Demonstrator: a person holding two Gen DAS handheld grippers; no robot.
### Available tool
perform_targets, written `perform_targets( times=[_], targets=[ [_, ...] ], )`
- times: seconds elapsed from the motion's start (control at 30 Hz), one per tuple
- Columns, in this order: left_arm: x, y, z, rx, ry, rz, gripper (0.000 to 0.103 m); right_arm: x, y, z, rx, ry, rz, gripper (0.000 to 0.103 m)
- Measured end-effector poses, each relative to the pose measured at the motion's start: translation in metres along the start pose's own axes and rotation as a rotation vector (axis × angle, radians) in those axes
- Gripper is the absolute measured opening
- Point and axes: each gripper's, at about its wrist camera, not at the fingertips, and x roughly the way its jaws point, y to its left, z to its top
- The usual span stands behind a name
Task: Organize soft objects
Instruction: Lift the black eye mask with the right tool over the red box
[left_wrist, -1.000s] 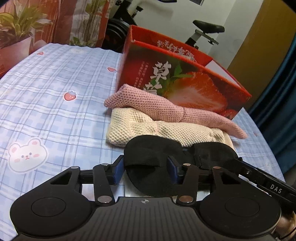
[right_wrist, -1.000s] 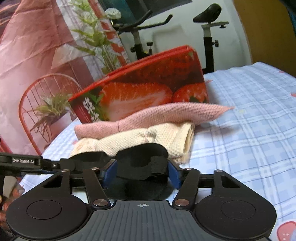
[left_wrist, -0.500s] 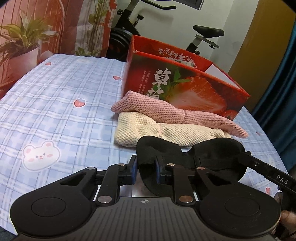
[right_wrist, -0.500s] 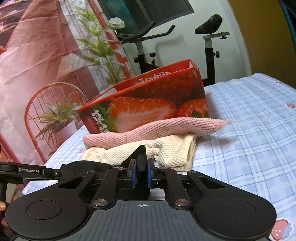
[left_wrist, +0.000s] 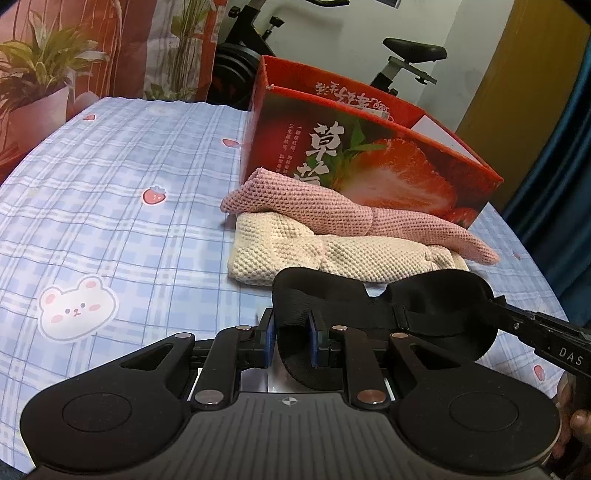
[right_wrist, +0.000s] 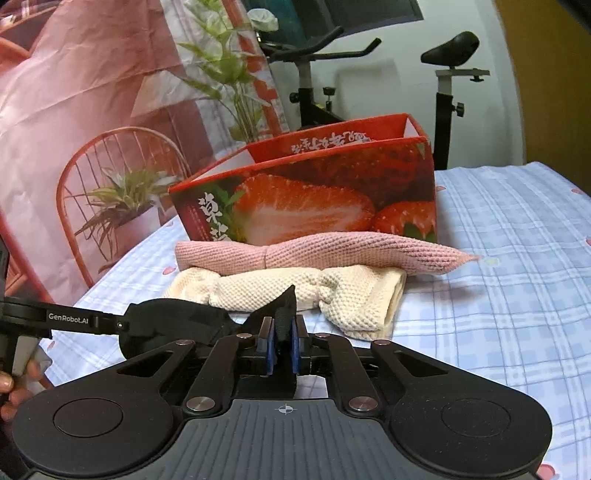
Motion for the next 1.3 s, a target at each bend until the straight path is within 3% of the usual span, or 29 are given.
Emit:
perform_targets(
  times=[0.3,0.63,0.87,1.13,1.3],
  targets=[
    [-0.021,-0.009,0.016,0.103,-0.060,-0.003,0.014,-0.006,0.014,0.025,-0.084,-0.011,0.007,0.007],
    [-0.046,-0.015,0.029,0.119,-0.122,-0.015,0.014,-0.015,0.031,0.066,-0.178,-0.020,0.025,0.007],
    [-0.066,-0.026,0.066,0.166,-0.203,-0.032,0.014,-0.020,0.037,0.101,-0.188,-0.036,0.023,0.007],
    [-0.063,-0.037,0.108,0.147,-0.273,-0.056,0.014,-0.014,0.043,0.153,-0.199,-0.093,0.003,0.007],
    [-0.047,-0.041,0.135,0.135,-0.336,-0.013,0.014,0.000,0.044,0.184,-0.265,-0.147,-0.036,0.007]
  ],
)
